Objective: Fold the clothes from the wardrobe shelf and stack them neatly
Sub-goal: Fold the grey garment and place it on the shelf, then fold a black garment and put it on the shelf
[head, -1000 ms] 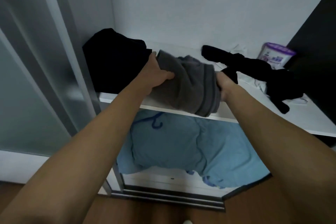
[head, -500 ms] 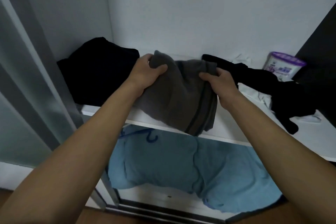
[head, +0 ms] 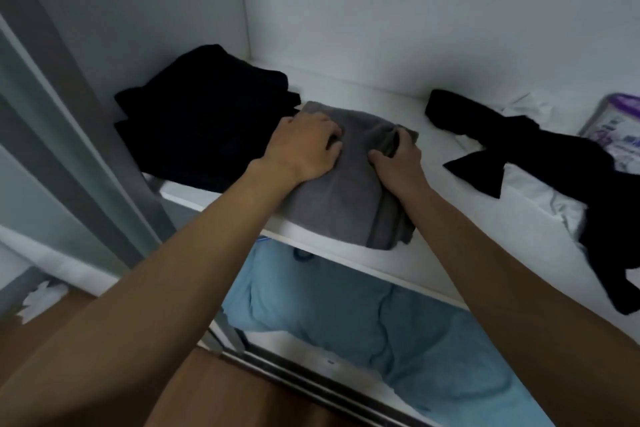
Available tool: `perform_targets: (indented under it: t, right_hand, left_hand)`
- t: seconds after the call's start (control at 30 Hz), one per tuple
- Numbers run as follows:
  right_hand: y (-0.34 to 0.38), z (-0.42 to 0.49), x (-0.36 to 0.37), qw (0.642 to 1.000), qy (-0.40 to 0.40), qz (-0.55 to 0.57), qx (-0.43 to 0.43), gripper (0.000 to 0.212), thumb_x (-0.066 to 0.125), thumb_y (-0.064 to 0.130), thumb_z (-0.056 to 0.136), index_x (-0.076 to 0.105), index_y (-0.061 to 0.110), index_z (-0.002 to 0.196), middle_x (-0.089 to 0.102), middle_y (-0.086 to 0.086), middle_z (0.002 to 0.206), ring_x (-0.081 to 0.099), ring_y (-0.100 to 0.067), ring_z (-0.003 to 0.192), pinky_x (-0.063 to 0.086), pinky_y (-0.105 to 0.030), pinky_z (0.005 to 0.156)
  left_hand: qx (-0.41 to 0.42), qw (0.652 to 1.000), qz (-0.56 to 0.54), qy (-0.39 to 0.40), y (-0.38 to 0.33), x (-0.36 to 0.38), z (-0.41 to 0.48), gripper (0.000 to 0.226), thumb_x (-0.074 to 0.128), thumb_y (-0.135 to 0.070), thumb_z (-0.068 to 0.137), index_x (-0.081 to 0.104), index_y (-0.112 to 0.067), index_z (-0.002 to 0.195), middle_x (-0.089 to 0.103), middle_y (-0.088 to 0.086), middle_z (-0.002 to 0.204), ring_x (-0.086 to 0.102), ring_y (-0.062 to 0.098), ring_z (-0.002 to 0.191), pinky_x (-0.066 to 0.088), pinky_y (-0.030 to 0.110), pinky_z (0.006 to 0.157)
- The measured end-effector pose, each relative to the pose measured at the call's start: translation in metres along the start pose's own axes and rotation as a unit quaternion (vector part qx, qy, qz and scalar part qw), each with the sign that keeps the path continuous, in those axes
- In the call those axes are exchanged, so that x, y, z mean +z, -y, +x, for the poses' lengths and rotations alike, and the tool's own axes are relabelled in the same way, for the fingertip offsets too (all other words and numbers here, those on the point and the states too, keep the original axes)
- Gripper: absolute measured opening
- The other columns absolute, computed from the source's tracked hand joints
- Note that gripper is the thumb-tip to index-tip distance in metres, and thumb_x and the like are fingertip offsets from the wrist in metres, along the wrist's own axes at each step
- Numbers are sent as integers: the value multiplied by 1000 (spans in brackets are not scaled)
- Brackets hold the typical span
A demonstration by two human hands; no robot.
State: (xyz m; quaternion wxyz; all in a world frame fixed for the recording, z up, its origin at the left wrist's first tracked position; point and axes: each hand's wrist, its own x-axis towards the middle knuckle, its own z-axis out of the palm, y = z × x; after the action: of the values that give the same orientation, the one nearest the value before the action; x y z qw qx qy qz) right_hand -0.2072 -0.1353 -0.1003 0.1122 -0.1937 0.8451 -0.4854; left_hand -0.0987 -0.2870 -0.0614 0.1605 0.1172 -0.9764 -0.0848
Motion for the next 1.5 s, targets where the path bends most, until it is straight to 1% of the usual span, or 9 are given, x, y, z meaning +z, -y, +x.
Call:
perform_targets:
  t: [0.2,0.4,0.6,0.77,1.0,1.13,1.23,1.37,1.5]
  right_hand:
    - [10,0,31,993,-3,-119,-10,70,40,32,102,0,20,159,0,-21,164,23,-41,145,27,-51,118]
    - [3,-12,21,984,4,-175,-18,65,33,39,103,2,24,159,5,-15,165,28,-37,145,27,-49,117]
    - [0,-67,9,993,-14,-108,-33,51,43,23,103,34,19,153,39,-5,156,41,-23,139,31,-26,111]
    - [-16,-107,-53,994,-59,-93,-13,28,54,11,96,67,17,119,65,2,123,62,-13,104,39,-13,83]
    - [-52,-107,-189,975,-208,-61,37,25,54,7,93,73,19,82,70,5,89,68,-22,100,52,-35,95]
    - [-88,-94,-245,959,-268,-47,83,16,60,10,90,73,18,96,72,-1,102,66,-21,102,49,-29,86]
    - [-113,-76,-286,947,-284,-87,124,29,65,21,89,66,15,117,68,-4,119,61,-23,113,46,-30,93]
    - [-136,-45,-327,914,-283,-202,211,62,61,61,83,56,21,130,59,-7,132,48,-33,129,41,-47,105]
    - [-154,-15,-340,919,-244,-203,236,79,61,71,77,49,20,136,51,-9,142,37,-36,135,32,-52,106]
  left_hand:
    - [-59,995,32,73,19,29,-17,57,33,-52,100,36,-25,150,34,0,159,31,23,144,22,43,117]
    - [-55,996,37,55,12,30,-20,55,33,-51,99,39,-25,147,38,3,154,35,26,140,25,46,113]
    - [-47,991,67,109,2,14,-1,44,40,-39,96,56,-13,128,53,15,137,48,36,125,37,48,101]
    - [-4,995,24,95,-44,1,10,32,53,-24,91,60,-10,118,62,13,124,61,33,111,47,43,92]
    - [88,984,-118,97,-140,27,5,24,48,-11,92,68,-13,106,63,3,114,62,23,101,52,37,88]
    - [91,980,-129,121,-187,43,33,27,46,-14,94,68,-18,110,63,-1,118,61,25,105,49,37,91]
    - [73,974,-160,141,-224,57,59,26,46,-18,94,69,-21,106,68,-1,111,63,23,101,50,41,94]
    - [31,946,-268,177,-262,78,88,20,53,-20,93,65,-13,78,67,2,75,69,25,77,54,32,68]
    - [-52,901,-372,218,-282,93,96,12,59,-17,93,69,-12,90,74,3,85,66,13,67,44,22,53]
